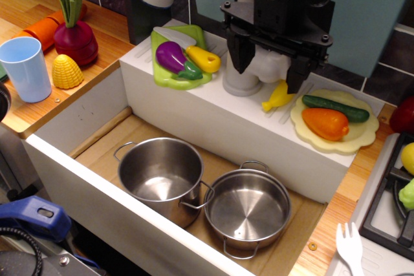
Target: Turn lever vertical to front
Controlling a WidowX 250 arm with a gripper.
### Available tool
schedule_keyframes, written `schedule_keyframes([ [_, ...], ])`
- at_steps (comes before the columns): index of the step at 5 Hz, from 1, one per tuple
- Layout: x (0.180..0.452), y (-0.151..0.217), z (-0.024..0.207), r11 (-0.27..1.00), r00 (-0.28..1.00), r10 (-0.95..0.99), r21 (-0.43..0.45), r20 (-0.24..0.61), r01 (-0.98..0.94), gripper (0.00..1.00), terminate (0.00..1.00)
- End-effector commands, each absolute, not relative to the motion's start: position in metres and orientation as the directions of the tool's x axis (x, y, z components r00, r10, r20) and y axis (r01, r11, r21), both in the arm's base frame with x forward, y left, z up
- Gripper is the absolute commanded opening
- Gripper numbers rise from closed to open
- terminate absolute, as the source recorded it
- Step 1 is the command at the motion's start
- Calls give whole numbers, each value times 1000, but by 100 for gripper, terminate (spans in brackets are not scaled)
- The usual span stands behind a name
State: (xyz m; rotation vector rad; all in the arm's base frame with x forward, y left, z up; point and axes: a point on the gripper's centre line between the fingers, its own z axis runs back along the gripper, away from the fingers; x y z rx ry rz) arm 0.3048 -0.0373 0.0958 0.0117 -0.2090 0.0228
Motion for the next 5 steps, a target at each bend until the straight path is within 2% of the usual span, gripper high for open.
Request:
schedule_keyframes([
  [1,305,-37,96,1000,978,21,9,208,-24,100,0],
  [2,321,-38,99,999,957,14,43,289,-28,100,0],
  [4,347,-42,110,995,918,-23,95,395,-16,100,0],
  [5,357,-41,117,993,910,-38,115,413,-10,100,0],
])
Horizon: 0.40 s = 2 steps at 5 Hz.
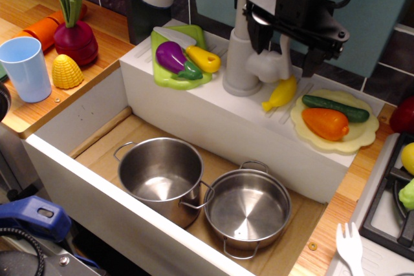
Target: Turn lever vertical to front
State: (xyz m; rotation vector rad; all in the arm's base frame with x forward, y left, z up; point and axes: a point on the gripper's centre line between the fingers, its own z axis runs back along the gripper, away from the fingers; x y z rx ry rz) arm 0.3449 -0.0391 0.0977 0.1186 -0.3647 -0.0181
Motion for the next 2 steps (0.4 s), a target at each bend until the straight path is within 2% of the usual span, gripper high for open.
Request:
schedule_keyframes([
  [1,363,-38,118,993,903,-46,122,427,-7,100,0],
  [2,371,-34,117,993,891,-41,120,453,-15,100,0],
])
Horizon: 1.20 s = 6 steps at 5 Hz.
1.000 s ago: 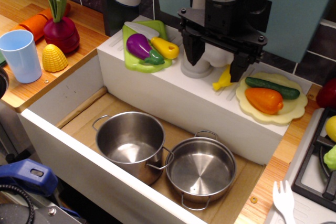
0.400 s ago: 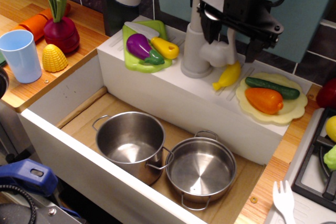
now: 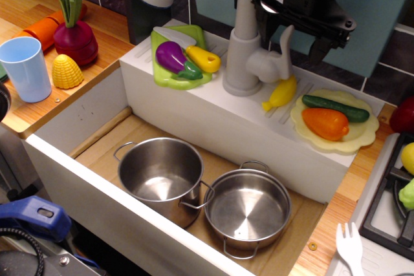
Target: Turn lever vertical to front
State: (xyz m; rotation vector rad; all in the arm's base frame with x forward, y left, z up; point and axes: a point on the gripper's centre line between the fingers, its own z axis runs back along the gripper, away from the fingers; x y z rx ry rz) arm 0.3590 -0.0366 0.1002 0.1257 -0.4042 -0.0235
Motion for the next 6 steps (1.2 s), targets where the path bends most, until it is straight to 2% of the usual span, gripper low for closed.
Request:
schedule_keyframes([
  [1,377,-32,114,993,887,-32,113,462,-24,100,0],
  [2,380,-32,112,993,888,-20,114,459,-36,100,0],
  [3,380,-32,112,994,899,-8,104,439,-42,0,0],
  [6,349,-38,107,992,917,82,58,389,-113,0,0],
])
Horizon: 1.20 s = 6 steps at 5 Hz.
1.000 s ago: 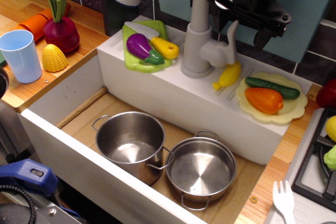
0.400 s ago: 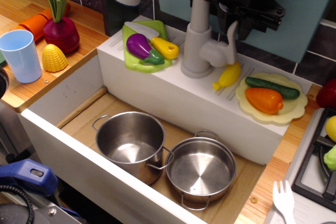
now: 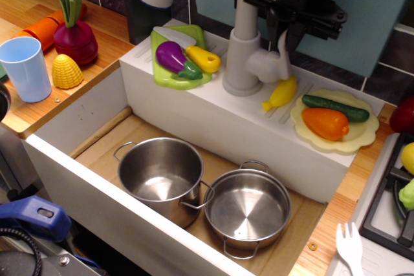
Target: Turn lever vertical to front
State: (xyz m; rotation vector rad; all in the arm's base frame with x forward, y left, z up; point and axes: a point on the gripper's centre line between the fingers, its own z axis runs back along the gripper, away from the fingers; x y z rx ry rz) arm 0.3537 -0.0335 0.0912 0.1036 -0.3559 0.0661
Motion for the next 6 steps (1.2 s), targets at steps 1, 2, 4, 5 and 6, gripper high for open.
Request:
schedule_keyframes([
  [1,340,-37,97,991,919,107,35,380,-130,0,0],
  [2,332,-39,84,988,922,142,-1,361,-152,0,0],
  [4,314,-40,58,981,908,185,-13,377,-194,0,0],
  [5,306,-40,48,976,902,210,-32,377,-214,0,0],
  [6,298,-43,31,972,882,225,-36,414,-231,0,0],
])
